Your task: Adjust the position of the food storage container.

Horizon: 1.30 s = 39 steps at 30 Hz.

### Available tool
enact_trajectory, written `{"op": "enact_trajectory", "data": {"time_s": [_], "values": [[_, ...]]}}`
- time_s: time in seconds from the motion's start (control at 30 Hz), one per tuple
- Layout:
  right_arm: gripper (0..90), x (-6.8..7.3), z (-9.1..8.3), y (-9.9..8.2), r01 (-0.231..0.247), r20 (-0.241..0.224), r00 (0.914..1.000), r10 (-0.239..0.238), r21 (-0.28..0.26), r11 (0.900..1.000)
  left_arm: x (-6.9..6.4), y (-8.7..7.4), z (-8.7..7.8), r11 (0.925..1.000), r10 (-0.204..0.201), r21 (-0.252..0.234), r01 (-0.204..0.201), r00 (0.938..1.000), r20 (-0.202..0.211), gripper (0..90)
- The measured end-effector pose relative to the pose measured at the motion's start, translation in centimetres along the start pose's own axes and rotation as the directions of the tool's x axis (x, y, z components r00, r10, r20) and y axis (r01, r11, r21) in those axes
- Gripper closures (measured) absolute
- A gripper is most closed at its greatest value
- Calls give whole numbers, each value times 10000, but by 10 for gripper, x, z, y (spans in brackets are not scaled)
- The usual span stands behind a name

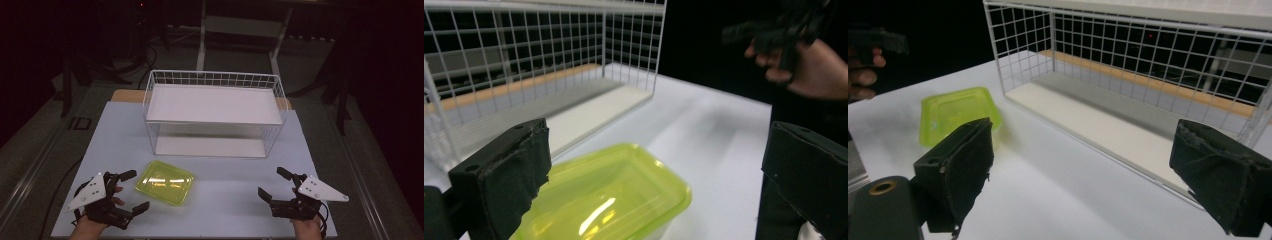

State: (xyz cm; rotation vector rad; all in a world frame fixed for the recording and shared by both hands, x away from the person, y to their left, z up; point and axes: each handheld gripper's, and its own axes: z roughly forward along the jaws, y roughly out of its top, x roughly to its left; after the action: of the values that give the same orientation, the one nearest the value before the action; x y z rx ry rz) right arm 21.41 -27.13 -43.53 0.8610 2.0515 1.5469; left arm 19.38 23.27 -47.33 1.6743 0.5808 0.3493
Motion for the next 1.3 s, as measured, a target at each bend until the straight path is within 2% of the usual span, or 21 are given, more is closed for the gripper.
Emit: {"op": "enact_trajectory", "data": {"time_s": [0.13, 0.17, 0.33, 0.37, 0.43, 0.47, 0.5, 0.53, 0.57, 0.63, 0.7, 0.73, 0.77, 0.83, 0.9, 0.93, 1.0, 1.03, 1.1, 1.13, 1.3], "values": [[103, 0, -1, 2, -142, -138, 9998, 141, -74, 9999, 4, 1, -2, 9996, -264, 44, 265, 9996, -29, 0], [103, 1, -1, 5, -145, -227, 9996, 141, -199, 9997, 9, 4, -5, 9986, -492, -219, 489, 9987, -106, 0], [103, 3, 0, 8, -140, -269, 9996, 131, -336, 9993, 15, 7, -5, 9978, -629, -223, 624, 9978, -223, 0], [103, 3, 0, 8, -140, -269, 9996, 131, -336, 9993, 18, 8, -4, 9974, -674, 223, 690, 9957, -637, 0], [103, 4, 0, 9, -145, -244, 9996, 134, -467, 9988, 23, 5, -4, 9970, -576, 462, 620, 9943, -896, 0], [103, 3, -1, 10, -206, -270, 9994, 193, -471, 9987, 27, 4, -4, 9941, -740, 710, 822, 9910, -1114, 1], [103, 3, -1, 10, -269, -257, 9993, 258, -453, 9986, 31, 2, -4, 9928, -669, 892, 796, 9883, -1374, 1], [103, 1, -1, 9, -400, -293, 9988, 386, -498, 9980, 34, 0, -5, 9917, -552, 1063, 725, 9860, -1572, 95], [103, 1, -1, 9, -400, -293, 9988, 386, -498, 9980, 37, -2, -6, 9920, -361, 1118, 586, 9804, -1938, 95], [103, 1, -1, 9, -394, -304, 9988, 381, -439, 9983, 44, -7, -8, 9903, -225, 1284, 533, 9728, -2308, 218], [103, 0, -1, 9, -470, -437, 9980, 453, -388, 9981, 52, -13, -11, 9915, -123, 1214, 459, 9643, -2644, 483], [104, 0, 0, 9, -511, -481, 9976, 493, -368, 9980, 57, -16, -11, 9907, -125, 1271, 481, 9635, -2674, 564], [103, 0, 1, 9, -520, -486, 9975, 505, -297, 9982, 64, -20, -12, 9907, -36, 1310, 378, 9678, -2519, 650], [104, 0, 2, 8, -559, -568, 9969, 547, -194, 9982, 70, -25, -9, 9839, 105, 1754, 354, 9670, -2544, 812], [104, 0, 3, 8, -604, -644, 9962, 595, -120, 9981, 76, -32, -6, 9790, 453, 2034, 91, 9641, -2615, 899], [103, 0, 4, 7, -619, -650, 9960, 612, -95, 9980, 77, -35, -5, 9770, 692, 2131, -125, 9630, -2606, 900], [104, 0, 5, 7, -638, -754, 9951, 632, -48, 9980, 78, -39, 0, 9684, 929, 2477, -272, 9617, -2578, 900], [104, 0, 5, 7, -638, -754, 9951, 632, -48, 9980, 78, -41, 3, 9655, 900, 2590, -261, 9670, -2382, 900], [104, 0, 6, 7, -638, -773, 9950, 634, -19, 9980, 77, -43, 8, 9608, 985, 2751, -358, 9711, -2176, 900], [104, 0, 6, 7, -649, -800, 9947, 647, -2, 9979, 76, -43, 10, 9609, 972, 2739, -397, 9750, -1999, 900], [104, 0, 8, 5, -632, -788, 9948, 640, 126, 9979, 73, -42, 16, 9559, 912, 2910, -394, 9818, -1665, 900]]}}
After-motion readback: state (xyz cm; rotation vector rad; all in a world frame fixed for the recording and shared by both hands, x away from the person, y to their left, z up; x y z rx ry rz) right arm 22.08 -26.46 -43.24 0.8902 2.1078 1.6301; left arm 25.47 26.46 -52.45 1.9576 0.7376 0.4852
